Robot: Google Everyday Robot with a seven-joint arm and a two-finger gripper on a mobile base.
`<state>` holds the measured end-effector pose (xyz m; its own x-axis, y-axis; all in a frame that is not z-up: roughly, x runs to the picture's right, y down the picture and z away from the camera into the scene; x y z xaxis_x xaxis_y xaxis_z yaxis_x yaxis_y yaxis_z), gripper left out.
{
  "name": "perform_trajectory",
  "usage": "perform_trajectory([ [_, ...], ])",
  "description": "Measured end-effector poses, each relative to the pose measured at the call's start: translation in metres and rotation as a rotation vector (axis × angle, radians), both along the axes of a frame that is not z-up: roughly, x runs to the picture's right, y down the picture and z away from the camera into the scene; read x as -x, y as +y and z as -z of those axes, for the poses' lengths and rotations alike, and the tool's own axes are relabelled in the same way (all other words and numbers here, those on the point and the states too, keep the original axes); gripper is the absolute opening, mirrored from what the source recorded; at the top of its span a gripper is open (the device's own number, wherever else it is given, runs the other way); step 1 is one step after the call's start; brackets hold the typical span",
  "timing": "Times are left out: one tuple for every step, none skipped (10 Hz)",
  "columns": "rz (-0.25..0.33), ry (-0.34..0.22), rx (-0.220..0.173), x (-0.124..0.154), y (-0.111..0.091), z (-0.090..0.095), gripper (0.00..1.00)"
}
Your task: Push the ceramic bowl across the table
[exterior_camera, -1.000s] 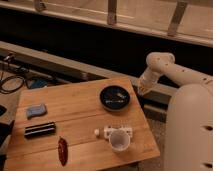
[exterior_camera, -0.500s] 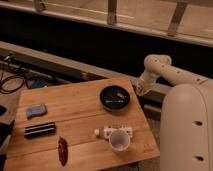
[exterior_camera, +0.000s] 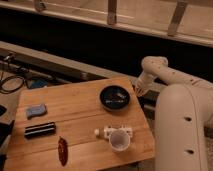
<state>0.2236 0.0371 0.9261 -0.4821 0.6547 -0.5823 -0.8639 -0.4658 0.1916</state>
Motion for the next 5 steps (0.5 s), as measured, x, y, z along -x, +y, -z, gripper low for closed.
perform_trajectory([
  [0.002, 0.003, 0.005, 0.0022, 0.0015, -0.0032, 0.19],
  [0.004, 0.004, 0.008, 0.0048, 0.0022, -0.0059, 0.19],
  [0.009, 0.004, 0.010, 0.0102, 0.0020, -0.0086, 0.19],
  [0.014, 0.008, 0.014, 0.0115, 0.0024, -0.0106, 0.19],
  [0.015, 0.010, 0.019, 0.0111, 0.0047, -0.0125, 0.19],
])
